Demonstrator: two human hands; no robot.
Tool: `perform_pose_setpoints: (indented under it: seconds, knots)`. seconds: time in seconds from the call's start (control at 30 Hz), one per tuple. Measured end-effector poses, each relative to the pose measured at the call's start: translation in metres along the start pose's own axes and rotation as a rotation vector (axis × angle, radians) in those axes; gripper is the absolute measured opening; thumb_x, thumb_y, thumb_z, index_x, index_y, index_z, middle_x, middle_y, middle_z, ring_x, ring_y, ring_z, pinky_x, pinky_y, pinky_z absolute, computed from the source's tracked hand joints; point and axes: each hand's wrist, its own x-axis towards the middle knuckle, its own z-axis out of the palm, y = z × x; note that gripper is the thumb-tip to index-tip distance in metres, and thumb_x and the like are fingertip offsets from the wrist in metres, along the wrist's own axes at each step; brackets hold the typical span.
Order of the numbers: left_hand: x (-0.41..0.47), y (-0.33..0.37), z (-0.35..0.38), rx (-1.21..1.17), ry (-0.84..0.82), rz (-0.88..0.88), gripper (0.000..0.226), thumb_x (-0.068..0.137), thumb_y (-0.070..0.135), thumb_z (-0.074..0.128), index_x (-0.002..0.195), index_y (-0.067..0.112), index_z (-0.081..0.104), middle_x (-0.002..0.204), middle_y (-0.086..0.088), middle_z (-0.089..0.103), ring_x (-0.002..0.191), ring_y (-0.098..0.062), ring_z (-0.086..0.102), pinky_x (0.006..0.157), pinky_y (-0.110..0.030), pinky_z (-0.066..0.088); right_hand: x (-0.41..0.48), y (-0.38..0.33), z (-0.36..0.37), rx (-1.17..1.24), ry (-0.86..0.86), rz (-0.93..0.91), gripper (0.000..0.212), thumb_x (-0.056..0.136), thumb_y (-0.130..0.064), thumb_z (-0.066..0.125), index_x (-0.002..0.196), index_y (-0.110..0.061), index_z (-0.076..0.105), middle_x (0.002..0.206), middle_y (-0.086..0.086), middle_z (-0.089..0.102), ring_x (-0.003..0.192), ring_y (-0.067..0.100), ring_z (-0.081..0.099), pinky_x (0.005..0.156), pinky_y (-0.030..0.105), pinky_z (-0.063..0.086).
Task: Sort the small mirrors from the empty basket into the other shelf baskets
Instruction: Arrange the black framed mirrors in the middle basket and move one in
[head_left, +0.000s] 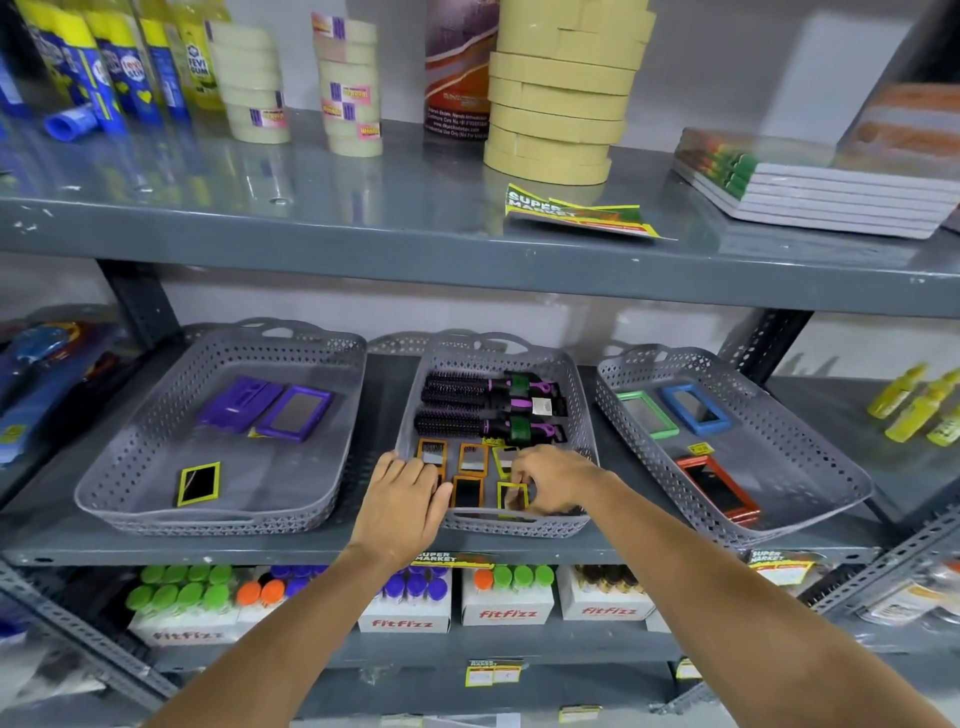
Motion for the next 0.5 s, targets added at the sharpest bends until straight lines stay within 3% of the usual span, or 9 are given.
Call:
perform_pose_setpoints:
  seconds: [0.2, 0.33, 0.5]
  knots:
    - [0.003, 0.003, -0.002, -0.006, -0.075, 0.005, 0.064, 0.095, 0.046, 0.001, 0.086, 0.018, 0.057, 0.082, 0.0, 0.061, 0.081, -0.02, 0.055, 0.099, -0.039, 0.035, 0.003, 0.009, -0.001, 0.003, 0.027, 0.002, 0.043, 0.072, -0.029, 0.07, 0.112, -0.016, 0.06, 0.111, 0.0, 0.061, 0.098, 0.022, 0.059, 0.084, 0.041, 0.054]
    - [0.005, 0.0, -0.01, -0.016, -0.102, -0.004, 0.045, 0.094, 0.047, 0.025, 0.093, 0.016, 0.056, 0.092, -0.004, 0.06, 0.09, -0.025, 0.054, 0.101, -0.038, 0.029, 0.013, 0.013, -0.014, -0.016, 0.115, -0.053, 0.048, 0.072, -0.056, 0.069, 0.105, -0.022, 0.06, 0.1, -0.005, 0.055, 0.09, 0.016, 0.056, 0.079, 0.036, 0.052]
    - [-0.005, -0.032, -0.028, -0.014, -0.035, -0.029, 0.048, 0.091, 0.047, 0.033, 0.106, 0.008, 0.057, 0.107, -0.011, 0.06, 0.108, -0.028, 0.05, 0.106, -0.037, 0.024, 0.044, -0.025, -0.043, -0.052, 0.264, -0.145, 0.037, 0.082, -0.051, 0.062, 0.105, -0.022, 0.063, 0.107, 0.0, 0.058, 0.098, 0.021, 0.059, 0.084, 0.037, 0.05]
